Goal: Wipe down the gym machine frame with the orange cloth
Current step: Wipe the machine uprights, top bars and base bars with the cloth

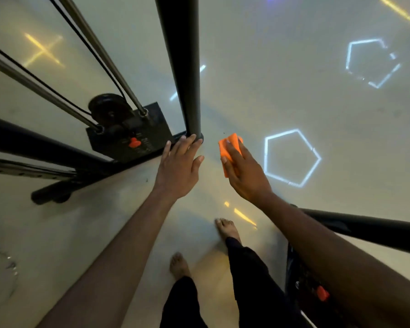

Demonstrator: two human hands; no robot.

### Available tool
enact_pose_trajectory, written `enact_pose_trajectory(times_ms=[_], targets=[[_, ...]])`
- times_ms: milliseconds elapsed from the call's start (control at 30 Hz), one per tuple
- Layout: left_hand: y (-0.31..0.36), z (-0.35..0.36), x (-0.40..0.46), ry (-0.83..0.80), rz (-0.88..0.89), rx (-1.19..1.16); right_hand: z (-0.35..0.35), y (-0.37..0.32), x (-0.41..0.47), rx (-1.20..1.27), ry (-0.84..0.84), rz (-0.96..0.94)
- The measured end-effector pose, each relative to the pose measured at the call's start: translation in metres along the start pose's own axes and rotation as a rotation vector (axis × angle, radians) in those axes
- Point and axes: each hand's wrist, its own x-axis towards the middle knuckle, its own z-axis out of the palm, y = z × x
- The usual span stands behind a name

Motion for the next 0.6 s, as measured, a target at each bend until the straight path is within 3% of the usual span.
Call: enact_pose_trajectory(times_ms=[267,600], targets=[[0.075,-0.180,-0.086,0.026,0.191,0.103,-0.135,-0.141,-0.098,-0.001,0.203,0.022],[0.101,-0.276,-0.081,0.177,0.359,0.136,-0.224,-0.209,-0.116,-0.091,0.456,-0.006]])
